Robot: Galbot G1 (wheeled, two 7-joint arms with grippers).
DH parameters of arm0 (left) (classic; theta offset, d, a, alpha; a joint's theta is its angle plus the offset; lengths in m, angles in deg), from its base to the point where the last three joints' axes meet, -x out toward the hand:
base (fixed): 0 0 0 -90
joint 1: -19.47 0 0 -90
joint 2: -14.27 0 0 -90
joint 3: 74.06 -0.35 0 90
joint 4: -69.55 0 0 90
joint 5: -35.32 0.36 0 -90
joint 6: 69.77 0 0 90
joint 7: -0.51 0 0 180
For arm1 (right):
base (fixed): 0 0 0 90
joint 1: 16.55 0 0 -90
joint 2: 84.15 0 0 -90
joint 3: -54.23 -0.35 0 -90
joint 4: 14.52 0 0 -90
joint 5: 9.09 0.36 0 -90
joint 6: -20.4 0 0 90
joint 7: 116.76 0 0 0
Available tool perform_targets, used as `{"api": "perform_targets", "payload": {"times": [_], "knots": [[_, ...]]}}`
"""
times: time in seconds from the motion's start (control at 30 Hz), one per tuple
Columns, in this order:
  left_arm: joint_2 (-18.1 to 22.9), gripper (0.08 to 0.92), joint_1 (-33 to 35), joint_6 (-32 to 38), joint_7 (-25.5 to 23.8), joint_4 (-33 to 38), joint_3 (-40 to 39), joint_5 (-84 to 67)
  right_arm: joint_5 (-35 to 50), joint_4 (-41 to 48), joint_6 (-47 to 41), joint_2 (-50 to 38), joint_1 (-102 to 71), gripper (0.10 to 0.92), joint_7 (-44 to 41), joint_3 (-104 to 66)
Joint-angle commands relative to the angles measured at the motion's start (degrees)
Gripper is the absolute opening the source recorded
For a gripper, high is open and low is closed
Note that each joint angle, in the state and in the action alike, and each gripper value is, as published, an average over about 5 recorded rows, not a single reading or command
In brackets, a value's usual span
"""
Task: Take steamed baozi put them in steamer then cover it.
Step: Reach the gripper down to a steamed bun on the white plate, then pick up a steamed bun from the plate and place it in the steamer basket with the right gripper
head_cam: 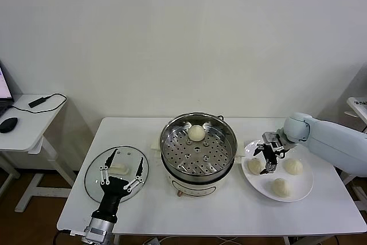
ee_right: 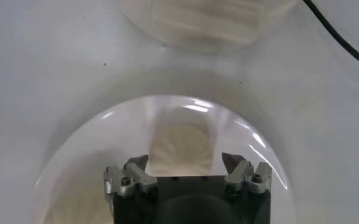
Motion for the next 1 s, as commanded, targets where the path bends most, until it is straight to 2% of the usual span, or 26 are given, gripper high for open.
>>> {"api": "perform_targets", "payload": {"times": [0.03,0.23,0.37,0.5,0.73,0.87,1.0], "knots": [[-0.01,0.823,0.00,0.02,0.05,-0.15,0.05,-0.07,-0.54,0.54,-0.55,0.32,-1.68,0.762,-0.09,-0.95],[0.03,0.823,-0.05,0.03,0.07,-0.01,0.04,-0.09,-0.96,0.12,-0.72,-0.07,-1.51,0.655,-0.86,-1.30],[0.06,0.823,-0.01,-0.07,0.11,0.51,0.13,-0.18,-1.24,-0.95,-1.01,-0.97,-0.64,0.626,-2.15,-1.96],[-0.08,0.823,-0.01,-0.31,0.14,1.06,0.08,-0.23,-2.50,-2.79,-0.76,-2.50,3.73,0.621,-6.41,-2.15],[-0.07,0.823,0.09,-0.57,0.19,2.36,-0.60,-0.12,-2.13,-4.50,1.14,-1.19,23.06,0.631,-20.96,4.27],[-0.14,0.823,0.32,-0.51,0.24,2.71,-0.68,-0.10,2.57,-6.37,1.29,2.99,33.55,0.636,-25.42,9.15],[-0.35,0.823,0.58,-0.38,0.30,2.91,-0.56,-0.10,9.22,-10.93,-1.19,7.85,39.65,0.636,-24.13,11.53]]}}
